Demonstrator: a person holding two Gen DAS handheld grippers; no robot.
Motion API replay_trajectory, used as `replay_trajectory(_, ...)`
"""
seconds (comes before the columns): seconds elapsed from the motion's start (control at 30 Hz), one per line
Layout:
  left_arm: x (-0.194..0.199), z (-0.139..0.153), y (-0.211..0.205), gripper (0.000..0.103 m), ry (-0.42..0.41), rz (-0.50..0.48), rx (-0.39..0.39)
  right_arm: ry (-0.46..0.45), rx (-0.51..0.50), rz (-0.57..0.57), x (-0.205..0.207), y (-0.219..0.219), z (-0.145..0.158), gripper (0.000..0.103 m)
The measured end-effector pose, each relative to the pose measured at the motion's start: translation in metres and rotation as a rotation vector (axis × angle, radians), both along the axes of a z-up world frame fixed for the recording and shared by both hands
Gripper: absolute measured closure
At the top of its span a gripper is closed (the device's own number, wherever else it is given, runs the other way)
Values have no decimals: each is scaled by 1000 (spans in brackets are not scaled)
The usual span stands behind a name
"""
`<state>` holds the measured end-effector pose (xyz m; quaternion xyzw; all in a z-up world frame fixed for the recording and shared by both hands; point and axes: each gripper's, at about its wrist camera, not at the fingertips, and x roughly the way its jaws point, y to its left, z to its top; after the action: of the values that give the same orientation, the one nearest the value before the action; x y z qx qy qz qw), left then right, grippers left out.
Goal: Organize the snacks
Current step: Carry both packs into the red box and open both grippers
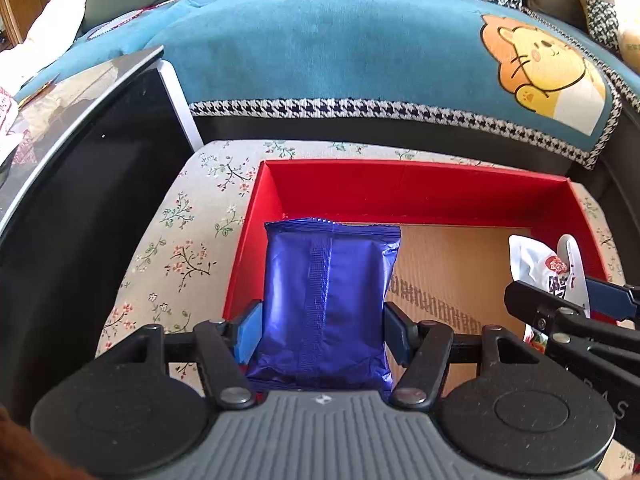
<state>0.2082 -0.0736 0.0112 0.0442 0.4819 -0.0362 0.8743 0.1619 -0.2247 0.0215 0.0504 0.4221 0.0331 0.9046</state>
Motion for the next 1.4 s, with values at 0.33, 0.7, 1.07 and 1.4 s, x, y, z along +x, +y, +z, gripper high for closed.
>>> replay_trajectory(0.33, 14, -21, -4, 0, 37, 13, 38, 47, -13, 3, 23, 2, -27, 42)
replay_trajectory(0.7, 17, -32, -5, 0, 78, 15, 47, 88, -32, -2, 30, 3, -41, 41)
replay_trajectory(1.07, 21, -31, -6, 0, 74, 3, 66, 79, -58, -10, 31, 4, -38, 36)
replay_trajectory(1.4, 8, -11, -2, 0, 49, -4, 29, 52, -46, -34, 18, 3, -22, 35)
